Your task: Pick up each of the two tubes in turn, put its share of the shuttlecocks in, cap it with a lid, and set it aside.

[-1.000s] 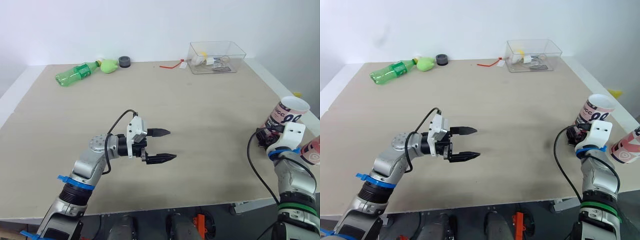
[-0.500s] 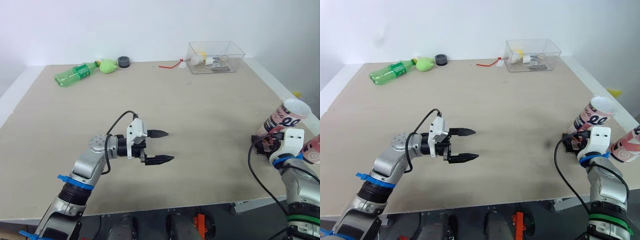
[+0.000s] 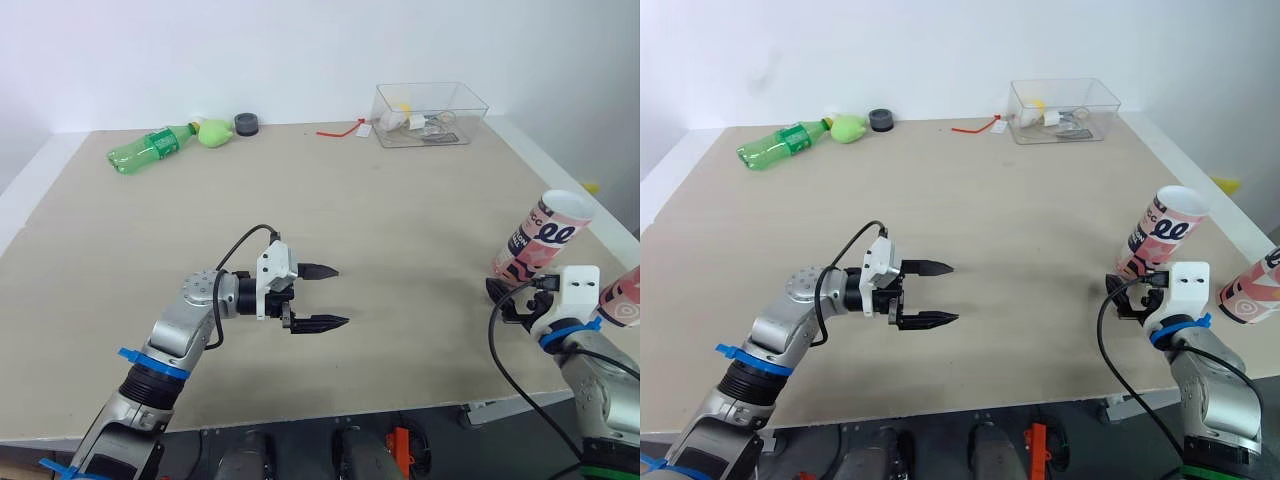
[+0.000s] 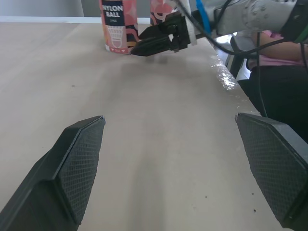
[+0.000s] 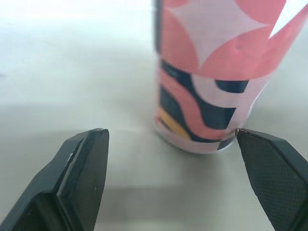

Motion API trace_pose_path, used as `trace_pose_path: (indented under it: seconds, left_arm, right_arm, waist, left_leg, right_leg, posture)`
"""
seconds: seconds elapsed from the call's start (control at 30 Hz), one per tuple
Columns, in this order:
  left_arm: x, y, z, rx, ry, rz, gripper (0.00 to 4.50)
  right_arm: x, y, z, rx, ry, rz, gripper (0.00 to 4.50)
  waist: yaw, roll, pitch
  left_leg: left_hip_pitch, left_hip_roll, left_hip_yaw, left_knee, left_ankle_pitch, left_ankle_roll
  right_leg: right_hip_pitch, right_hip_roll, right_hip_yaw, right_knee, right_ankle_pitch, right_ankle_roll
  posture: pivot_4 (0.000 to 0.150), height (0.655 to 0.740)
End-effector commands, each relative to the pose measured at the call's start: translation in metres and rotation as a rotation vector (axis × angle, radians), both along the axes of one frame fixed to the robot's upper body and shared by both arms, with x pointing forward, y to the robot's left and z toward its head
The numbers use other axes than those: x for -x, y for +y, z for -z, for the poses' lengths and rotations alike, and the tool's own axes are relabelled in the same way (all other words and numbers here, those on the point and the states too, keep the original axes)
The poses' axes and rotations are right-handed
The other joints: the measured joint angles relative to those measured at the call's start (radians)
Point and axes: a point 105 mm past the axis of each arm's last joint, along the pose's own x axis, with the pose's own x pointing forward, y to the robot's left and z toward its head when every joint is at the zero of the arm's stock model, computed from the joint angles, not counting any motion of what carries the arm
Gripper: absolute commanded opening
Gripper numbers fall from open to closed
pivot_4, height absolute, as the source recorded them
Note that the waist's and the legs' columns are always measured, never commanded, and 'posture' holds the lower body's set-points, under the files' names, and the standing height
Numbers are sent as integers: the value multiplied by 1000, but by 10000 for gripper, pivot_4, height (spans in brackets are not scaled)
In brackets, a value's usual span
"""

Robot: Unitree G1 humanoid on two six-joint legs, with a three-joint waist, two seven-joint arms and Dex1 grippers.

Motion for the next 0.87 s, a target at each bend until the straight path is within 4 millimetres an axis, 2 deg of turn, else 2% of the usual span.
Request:
trace_pose_path:
  seconds: [0.03,0.17,0.23,0.33,0.4,0.43,0.5,0.57,0.63,0.7,0.87]
  left_arm:
    - [0,1,-8,9,-41,5,45000]
    - [0,2,-7,6,-43,2,45000]
    - [-1,2,-7,3,-44,2,45000]
    - [-1,2,-7,3,-47,0,45000]
    - [-3,3,-8,10,-50,-8,45000]
    - [-7,6,-8,10,-50,-25,45000]
    - [-14,14,-6,3,-45,-62,45000]
    - [-19,22,-2,-14,-43,-97,45000]
    - [-27,33,3,-38,-39,-161,45000]
    - [-35,46,6,-55,-46,-233,45000]
    - [-40,68,4,-45,-82,-343,45000]
  right_arm:
    - [5,15,-12,-7,-29,-17,44893]
    - [13,40,-8,-17,-4,-99,44893]
    - [17,62,-6,-31,16,-185,44893]
    - [17,96,-14,-30,-15,-346,44893]
    - [15,121,-28,-29,-74,-507,44893]
    - [17,140,-38,-64,-105,-660,44893]
    - [16,158,-50,-34,-155,-882,44893]
    - [14,162,-51,-8,-158,-1024,44893]
    - [9,158,-47,56,-147,-1128,44893]
    - [5,153,-45,88,-141,-1183,44893]
    - [2,149,-35,154,-121,-1270,44893]
  waist:
    - [0,0,0]
    - [1,0,0]
    - [0,0,0]
    - [0,0,0]
    - [0,0,0]
    - [-1,0,0]
    - [-2,-1,1]
    - [-1,-3,2]
    - [3,-6,1]
    - [5,-7,2]
    - [5,-7,2]
  left_leg:
    - [0,0,0,0,0,0]
    - [0,0,0,0,0,0]
    - [0,0,0,0,0,0]
    - [0,0,0,0,0,0]
    - [0,0,-1,0,0,0]
    - [0,0,-1,1,0,0]
    - [0,0,-1,1,0,0]
    - [1,0,-1,1,0,1]
    - [1,0,-3,1,0,1]
    - [0,0,-5,0,0,1]
    - [-2,-1,-4,0,-3,1]
  right_leg:
    - [0,0,0,0,0,0]
    - [0,0,0,0,0,0]
    - [0,0,0,0,0,0]
    - [0,0,-1,0,0,0]
    - [0,0,-1,0,0,0]
    - [0,0,-1,0,0,0]
    - [0,0,0,0,0,0]
    - [0,1,0,0,1,0]
    - [0,2,-2,-1,0,-1]
    - [1,2,-4,-1,-1,-3]
    - [-1,1,-3,-1,0,0]
  posture:
    - [1500,7400]
    - [1500,7400]
    - [1500,7400]
    - [1500,7400]
    - [1500,7400]
    - [1500,7400]
    - [1500,7400]
    - [1500,7400]
    - [1500,7400]
    - [1500,7400]
    - [1500,7400]
